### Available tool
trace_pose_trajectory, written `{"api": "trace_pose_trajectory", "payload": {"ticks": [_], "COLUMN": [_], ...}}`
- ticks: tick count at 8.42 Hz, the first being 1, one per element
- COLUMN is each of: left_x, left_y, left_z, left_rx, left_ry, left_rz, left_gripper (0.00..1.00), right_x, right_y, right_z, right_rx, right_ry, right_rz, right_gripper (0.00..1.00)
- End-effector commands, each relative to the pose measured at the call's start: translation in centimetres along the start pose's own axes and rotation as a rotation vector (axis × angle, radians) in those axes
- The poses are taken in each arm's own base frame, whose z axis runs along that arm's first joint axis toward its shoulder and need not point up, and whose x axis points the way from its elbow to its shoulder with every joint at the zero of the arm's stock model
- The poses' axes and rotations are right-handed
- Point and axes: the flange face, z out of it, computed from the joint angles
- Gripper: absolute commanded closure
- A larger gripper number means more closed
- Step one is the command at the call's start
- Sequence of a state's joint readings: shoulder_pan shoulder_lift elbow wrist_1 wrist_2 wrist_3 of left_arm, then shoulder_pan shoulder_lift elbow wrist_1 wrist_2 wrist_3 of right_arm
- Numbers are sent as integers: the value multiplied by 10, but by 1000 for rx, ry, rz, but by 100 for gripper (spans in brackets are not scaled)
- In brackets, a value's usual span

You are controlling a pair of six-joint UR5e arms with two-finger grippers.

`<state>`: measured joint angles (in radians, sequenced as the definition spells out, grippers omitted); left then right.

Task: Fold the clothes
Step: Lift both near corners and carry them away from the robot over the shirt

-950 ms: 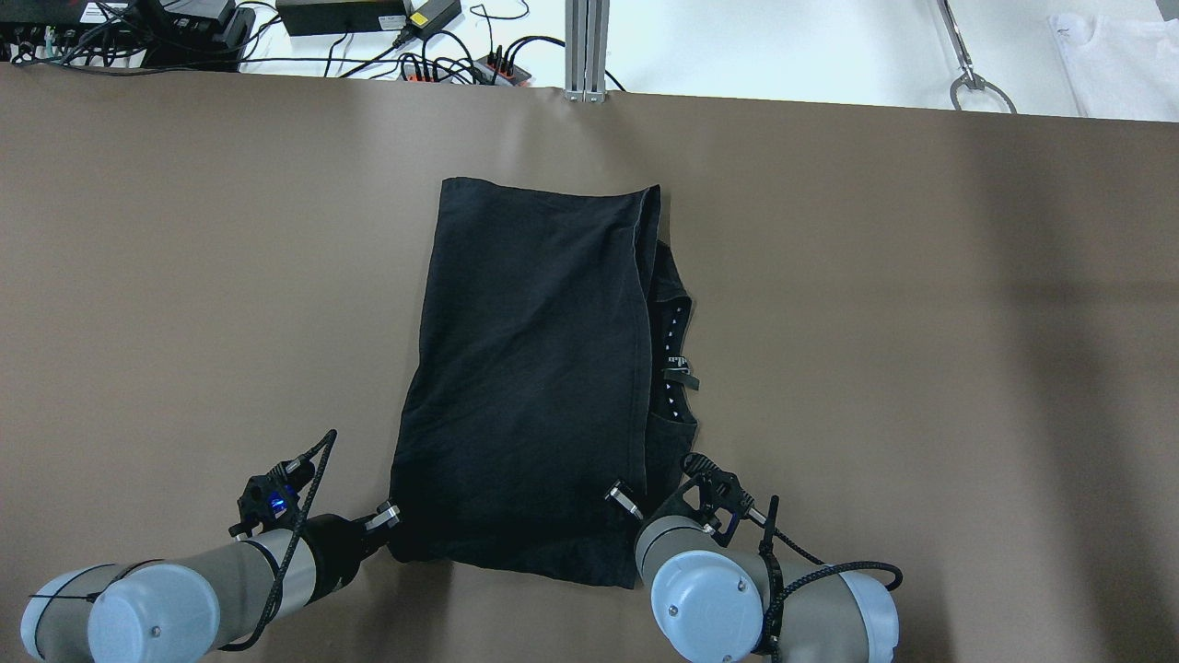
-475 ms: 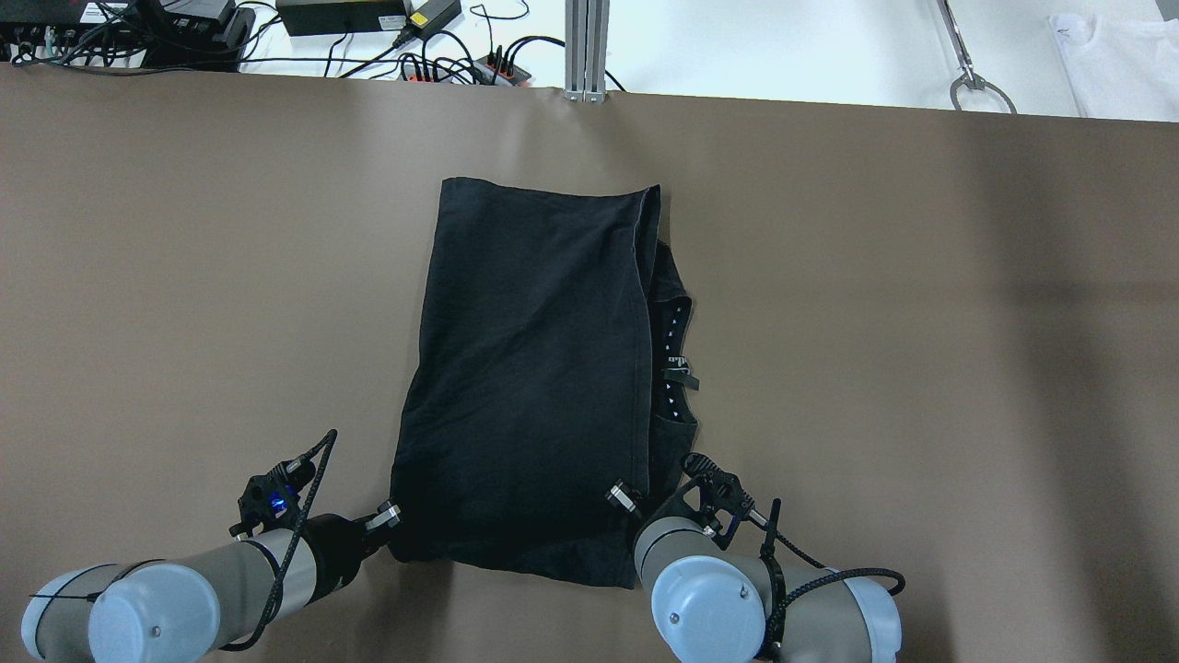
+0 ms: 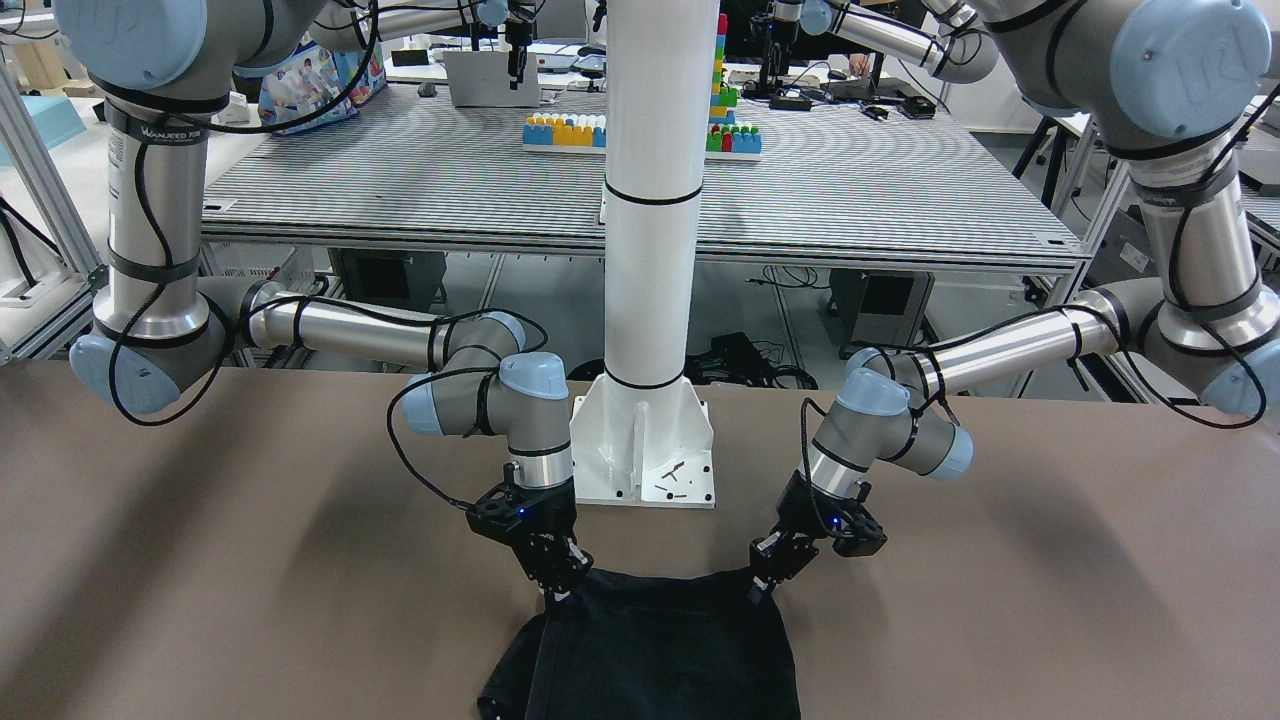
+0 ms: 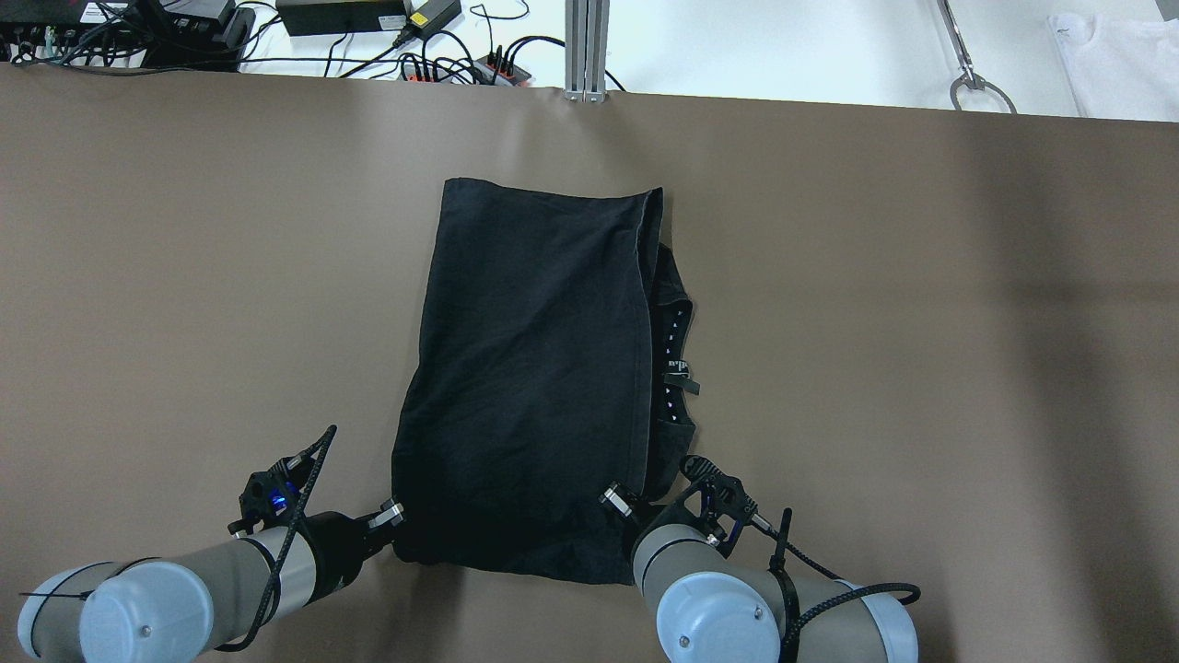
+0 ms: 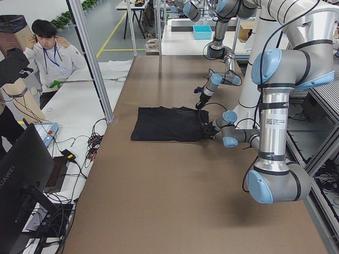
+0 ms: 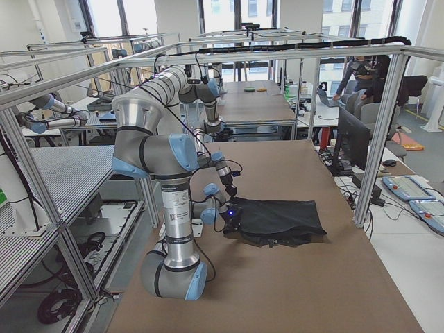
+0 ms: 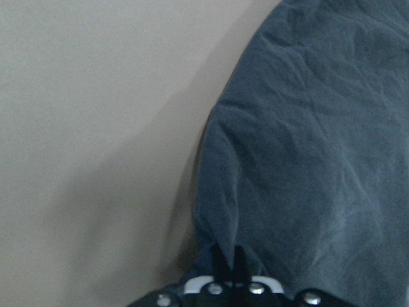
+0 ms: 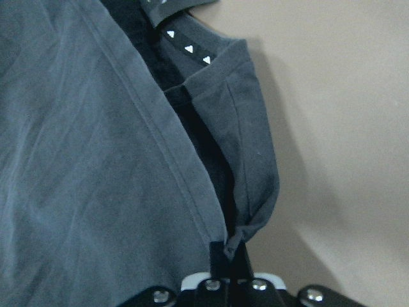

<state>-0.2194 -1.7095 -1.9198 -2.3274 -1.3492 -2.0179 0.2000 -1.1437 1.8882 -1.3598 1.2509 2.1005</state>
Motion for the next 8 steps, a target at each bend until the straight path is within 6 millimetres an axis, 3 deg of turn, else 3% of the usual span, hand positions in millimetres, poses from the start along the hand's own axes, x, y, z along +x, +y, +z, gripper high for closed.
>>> {"api": "trace_pose_trajectory", "payload": {"ticks": [1, 2, 3, 4, 5, 6, 8], "left_x": [39, 55, 65, 72, 93, 137, 209], "left_y": [9, 12, 14, 12, -17, -42, -86], "left_z": [-48, -81, -110, -117, -110, -106, -71], "left_rx": [-77, -109, -148, -178, -119, -54, 67], "left_ry": [84, 135, 168, 153, 112, 83, -24], "left_rz": [-4, -14, -20, -17, 21, 91, 108], "left_gripper": [100, 100, 100, 100, 100, 100, 100], "right_x": [-16, -8, -7, -12, -18, -40, -77], "right_y": [-8, 12, 13, 5, 2, -23, -74], "right_z": [-58, -89, -126, -152, -149, -136, -100], "right_rx": [-33, -80, -117, -122, -105, -42, 42], "right_ry": [-16, -12, -22, -25, -18, -30, 6], "right_rz": [-23, -47, -55, -59, -82, -136, -119], "right_gripper": [100, 100, 100, 100, 100, 100, 100]}}
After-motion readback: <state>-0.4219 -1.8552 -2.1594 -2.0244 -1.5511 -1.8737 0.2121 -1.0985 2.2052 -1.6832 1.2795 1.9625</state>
